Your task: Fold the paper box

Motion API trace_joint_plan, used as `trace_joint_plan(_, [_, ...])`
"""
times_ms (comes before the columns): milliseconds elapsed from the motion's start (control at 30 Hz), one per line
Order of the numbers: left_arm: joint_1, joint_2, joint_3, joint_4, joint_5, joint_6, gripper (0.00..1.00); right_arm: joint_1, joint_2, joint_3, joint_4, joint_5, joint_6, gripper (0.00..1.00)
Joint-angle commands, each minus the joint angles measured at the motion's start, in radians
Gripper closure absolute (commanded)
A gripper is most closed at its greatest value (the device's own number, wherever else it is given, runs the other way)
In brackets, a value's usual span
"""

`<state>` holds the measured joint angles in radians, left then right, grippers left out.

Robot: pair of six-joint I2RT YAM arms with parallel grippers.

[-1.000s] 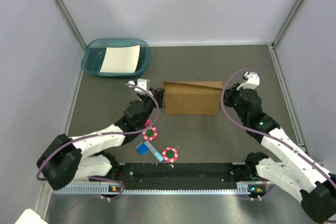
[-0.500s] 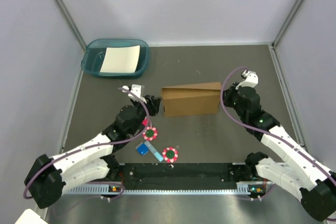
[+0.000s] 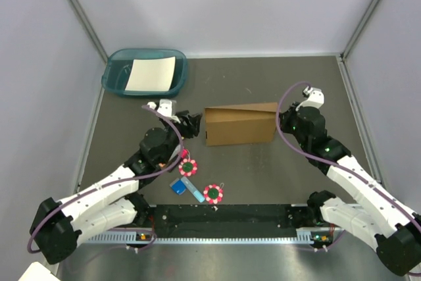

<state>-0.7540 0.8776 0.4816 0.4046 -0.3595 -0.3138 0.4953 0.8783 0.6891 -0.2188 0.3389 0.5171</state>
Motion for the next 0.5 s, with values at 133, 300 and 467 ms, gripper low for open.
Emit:
trace_joint_plan(133, [0.004,0.086,0.132,0.086,0.096,0.082,0.34,0.0,0.042,0.001,-0.139,-0.001,-0.005,1.0])
trace_joint_plan(300, [0.004,0.13,0.147,0.06,0.094,0.1,0.4,0.002,0.042,0.006,-0.14,-0.005,-0.006,1.0])
trace_joint_plan(467, [0.008,0.135,0.155,-0.013,0.067,0.104,0.47,0.002,0.042,0.006,-0.14,-0.005,-0.011,1.0])
